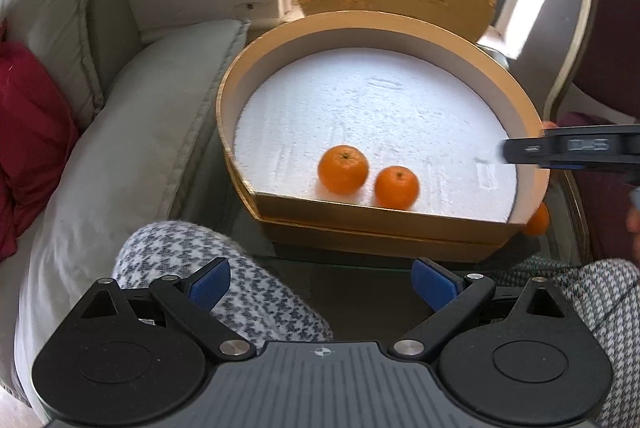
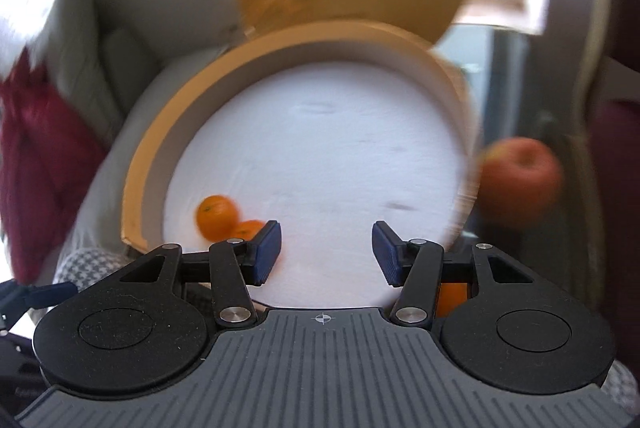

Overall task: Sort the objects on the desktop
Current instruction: 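Grasp a third mandarin beside the box with the right tool, then place the third mandarin in line with the others and release, then pull the right tool back from the box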

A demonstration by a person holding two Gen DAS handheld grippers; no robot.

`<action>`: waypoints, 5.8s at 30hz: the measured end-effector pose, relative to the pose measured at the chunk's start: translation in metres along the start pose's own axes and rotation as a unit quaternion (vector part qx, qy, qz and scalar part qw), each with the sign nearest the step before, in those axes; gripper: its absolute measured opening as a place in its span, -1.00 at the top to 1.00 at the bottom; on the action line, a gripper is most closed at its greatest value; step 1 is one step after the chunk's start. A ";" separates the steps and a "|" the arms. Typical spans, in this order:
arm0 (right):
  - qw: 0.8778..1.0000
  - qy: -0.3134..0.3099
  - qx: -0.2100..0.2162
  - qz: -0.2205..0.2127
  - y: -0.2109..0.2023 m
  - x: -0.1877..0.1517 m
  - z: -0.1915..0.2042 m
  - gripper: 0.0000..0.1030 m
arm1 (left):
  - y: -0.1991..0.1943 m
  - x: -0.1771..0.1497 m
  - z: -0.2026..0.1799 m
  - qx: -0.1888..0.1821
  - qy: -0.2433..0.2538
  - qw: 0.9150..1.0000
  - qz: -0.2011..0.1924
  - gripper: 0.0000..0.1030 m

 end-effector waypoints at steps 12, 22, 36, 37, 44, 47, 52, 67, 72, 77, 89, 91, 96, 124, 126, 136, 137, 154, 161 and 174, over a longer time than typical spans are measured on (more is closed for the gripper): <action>0.994 0.097 -0.042 -0.007 -0.017 -0.048 -0.087 -0.09 | 0.008 0.010 -0.056 0.003 0.078 0.997 0.005 -0.91; 0.998 0.055 -0.019 0.005 0.021 -0.047 -0.086 -0.09 | 0.018 0.003 -0.059 0.015 0.082 0.996 0.028 -0.91; 0.996 0.086 0.012 0.032 0.051 -0.046 -0.093 0.11 | 0.020 0.001 -0.053 0.018 0.072 0.997 0.035 -0.91; 0.996 0.085 0.011 0.033 0.051 -0.046 -0.092 0.12 | 0.020 0.000 -0.052 0.018 0.070 0.997 0.035 -0.91; 0.996 0.080 -0.018 0.022 0.026 -0.051 -0.084 0.13 | 0.018 -0.002 -0.047 0.006 0.060 0.998 0.032 -0.91; 0.996 0.079 -0.037 -0.005 0.003 -0.043 -0.080 0.13 | 0.019 -0.003 -0.045 -0.003 0.055 0.998 0.032 -0.91; 0.997 0.036 -0.042 -0.055 -0.031 -0.009 -0.045 0.13 | 0.019 -0.003 -0.039 -0.018 0.043 0.999 0.027 -0.91; 0.991 -0.071 -0.042 0.107 0.083 -0.011 0.045 0.12 | 0.020 -0.006 0.003 -0.023 -0.005 0.999 0.022 -0.91; 0.988 -0.081 -0.054 0.124 0.098 -0.012 0.044 0.09 | 0.020 -0.006 0.006 -0.025 -0.009 0.999 0.023 -0.91; 0.990 -0.072 -0.050 0.114 0.083 -0.007 0.044 -0.06 | 0.017 -0.006 0.004 -0.022 -0.004 1.000 0.019 -0.91; 0.999 0.045 0.011 0.009 -0.028 -0.028 0.019 -0.40 | -0.005 -0.008 -0.015 -0.006 0.024 1.000 -0.004 -0.91; 0.999 0.051 0.008 0.000 -0.043 -0.033 0.016 -0.42 | -0.010 -0.007 -0.020 -0.002 0.030 0.999 -0.010 -0.91; 0.998 0.047 0.011 -0.027 -0.070 -0.041 0.017 -0.46 | -0.026 -0.007 -0.030 0.006 0.039 0.999 -0.033 -0.96; 0.997 0.053 0.044 -0.042 -0.085 -0.070 0.034 -0.59 | -0.039 -0.006 -0.037 0.009 0.077 0.996 -0.037 -0.98; 0.996 0.060 0.044 -0.043 -0.085 -0.067 0.033 -0.59 | -0.039 -0.003 -0.033 0.012 0.074 0.997 -0.032 -0.98; 0.995 0.050 0.025 -0.089 -0.126 -0.058 0.037 -0.63 | -0.062 0.000 -0.019 -0.012 0.035 0.997 -0.070 -0.98; 0.994 0.048 0.024 -0.091 -0.129 -0.059 0.038 -0.63 | -0.064 -0.001 -0.017 -0.013 0.031 0.997 -0.073 -0.98; 0.993 0.032 0.031 -0.110 -0.145 -0.070 0.051 -0.67 | -0.079 -0.007 -0.021 -0.013 0.035 0.995 -0.094 -0.98; 0.994 0.050 0.032 -0.095 -0.131 -0.067 0.041 -0.68 | -0.064 -0.004 -0.017 -0.009 0.031 0.997 -0.074 -0.98; 0.991 0.104 0.015 -0.088 -0.102 -0.062 0.007 -0.68 | -0.029 -0.001 -0.015 0.006 0.040 0.999 -0.023 -0.98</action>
Point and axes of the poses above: each gripper's, at about its wrist camera, not at the fingertips, and y roughly the way its jaws point, z to its left, x to its top, the point moved 9 cm from there along y, roughly the way its jaws point, and after that the axes turned 8 degrees about z, right-handed, at the moved point
